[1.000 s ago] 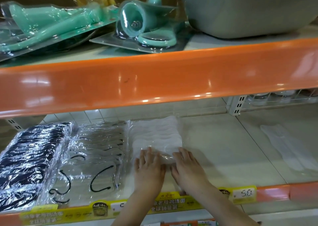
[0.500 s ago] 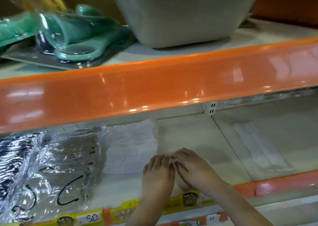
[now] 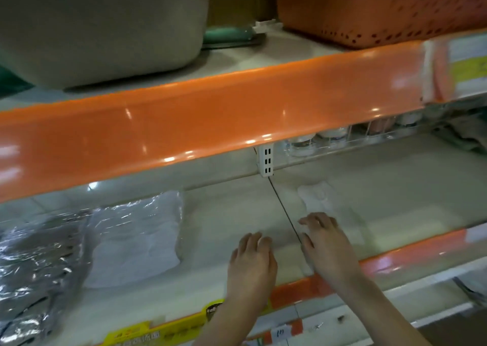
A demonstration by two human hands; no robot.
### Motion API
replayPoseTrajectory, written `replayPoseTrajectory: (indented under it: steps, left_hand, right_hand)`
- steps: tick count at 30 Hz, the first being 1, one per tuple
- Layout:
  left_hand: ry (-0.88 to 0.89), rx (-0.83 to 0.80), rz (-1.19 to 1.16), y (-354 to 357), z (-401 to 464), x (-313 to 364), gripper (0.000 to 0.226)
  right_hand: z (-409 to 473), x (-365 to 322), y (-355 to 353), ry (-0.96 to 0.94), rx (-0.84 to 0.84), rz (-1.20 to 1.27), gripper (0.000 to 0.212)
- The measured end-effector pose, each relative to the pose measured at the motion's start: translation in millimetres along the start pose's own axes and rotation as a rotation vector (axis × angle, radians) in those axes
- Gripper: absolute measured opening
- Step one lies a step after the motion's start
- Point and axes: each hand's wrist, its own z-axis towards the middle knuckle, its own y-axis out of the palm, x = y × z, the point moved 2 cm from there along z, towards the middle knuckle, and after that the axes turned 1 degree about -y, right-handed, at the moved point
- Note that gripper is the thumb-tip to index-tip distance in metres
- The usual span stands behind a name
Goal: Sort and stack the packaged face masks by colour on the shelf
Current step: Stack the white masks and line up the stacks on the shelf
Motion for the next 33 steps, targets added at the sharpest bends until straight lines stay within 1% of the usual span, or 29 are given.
replayPoseTrajectory:
  steps: [2,5,8,10,14,19,23,25,28,29,31,32,33]
  left_hand:
    - [0.014,-0.005,-0.008,8,7,15,0.035]
    - [0.048,-0.010,-0.030,20,14,33,0.035]
    - [0.083,0.010,-0.060,27,21,49,0.032]
    - [0.106,0.015,-0.073,29,23,59,0.030]
    - [0.139,0.024,-0.083,36,19,71,0.030]
    - [0.112,0.040,-0.079,41,15,69,0.033]
    - [0.117,0.077,-0.076,41,16,67,0.032]
    - [0.113,0.114,-0.104,40,16,66,0.032]
    - [0.035,0.087,-0.280,37,17,67,0.034]
    - [-0.020,0.040,-0.351,33,17,68,0.035]
    - [-0.128,-0.081,-0.572,26,16,71,0.044]
    - [-0.155,-0.120,-0.669,24,17,71,0.047]
    - [-0.170,-0.137,-0.701,20,16,73,0.051]
  right_hand:
    - [-1,15,-2,0.040,-0.002,-0.074,0.044]
    - [-2,33,0,0.081,-0.053,-0.135,0.064]
    - [-5,46,5,0.097,-0.117,-0.145,0.072]
    - [-8,49,7,0.077,-0.113,-0.153,0.068]
    - [-11,49,7,0.047,-0.029,-0.152,0.059]
    - [-13,48,7,0.035,0.050,-0.129,0.045]
    - [-14,51,4,0.027,0.090,0.012,0.036]
    - [-12,52,-1,0.037,0.071,0.126,0.028]
    - [-5,53,-9,0.163,-0.044,0.452,0.018]
    - [-3,53,-11,0.202,-0.070,0.555,0.017]
    - [0,49,-17,0.238,-0.107,0.709,0.014]
    - [1,46,-22,0.243,-0.125,0.769,0.013]
    - [2,42,-27,0.248,-0.147,0.831,0.013]
